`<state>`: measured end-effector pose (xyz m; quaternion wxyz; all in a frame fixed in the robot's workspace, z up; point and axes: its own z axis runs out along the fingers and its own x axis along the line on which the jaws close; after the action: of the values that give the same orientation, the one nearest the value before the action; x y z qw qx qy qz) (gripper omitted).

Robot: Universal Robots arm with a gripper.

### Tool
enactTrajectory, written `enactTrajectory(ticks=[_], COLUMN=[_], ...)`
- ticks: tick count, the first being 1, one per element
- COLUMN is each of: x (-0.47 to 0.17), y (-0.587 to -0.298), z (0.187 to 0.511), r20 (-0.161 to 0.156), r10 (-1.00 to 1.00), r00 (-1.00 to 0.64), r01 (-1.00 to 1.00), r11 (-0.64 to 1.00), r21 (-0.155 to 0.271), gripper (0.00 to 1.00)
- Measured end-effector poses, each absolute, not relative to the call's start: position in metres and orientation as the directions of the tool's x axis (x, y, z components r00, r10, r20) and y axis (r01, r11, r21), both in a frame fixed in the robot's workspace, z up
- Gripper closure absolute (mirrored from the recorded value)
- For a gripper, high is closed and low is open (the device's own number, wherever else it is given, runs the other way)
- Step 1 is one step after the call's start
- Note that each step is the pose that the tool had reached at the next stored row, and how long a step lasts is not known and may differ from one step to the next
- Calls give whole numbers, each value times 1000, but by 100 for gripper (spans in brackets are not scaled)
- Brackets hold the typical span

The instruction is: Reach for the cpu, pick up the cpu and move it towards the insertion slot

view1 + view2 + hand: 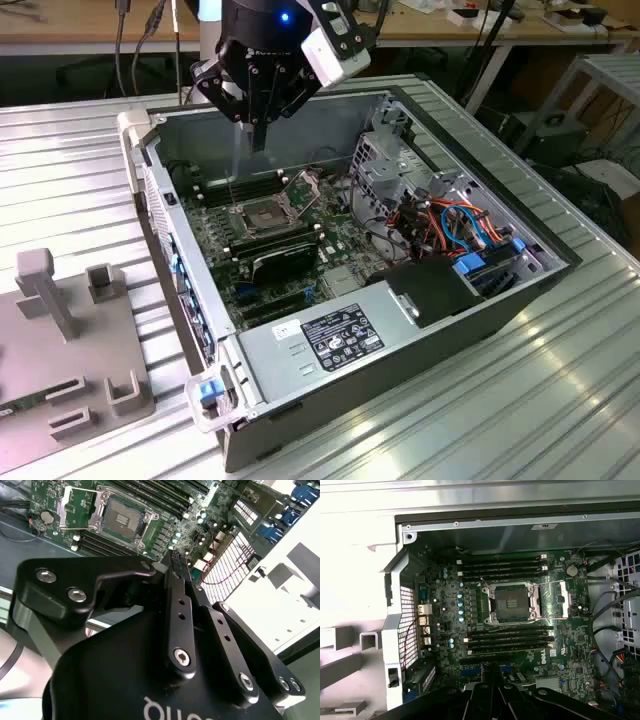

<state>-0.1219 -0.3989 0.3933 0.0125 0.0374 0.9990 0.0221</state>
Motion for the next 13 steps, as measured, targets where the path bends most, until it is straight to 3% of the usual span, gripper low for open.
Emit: enactTrajectory(ticks=[13], x=[-126], y=[-399], z=[393], r20=[-23], r10=[75], r00=[-997], r01=[74], r11=[996], r21=[45], gripper=[89])
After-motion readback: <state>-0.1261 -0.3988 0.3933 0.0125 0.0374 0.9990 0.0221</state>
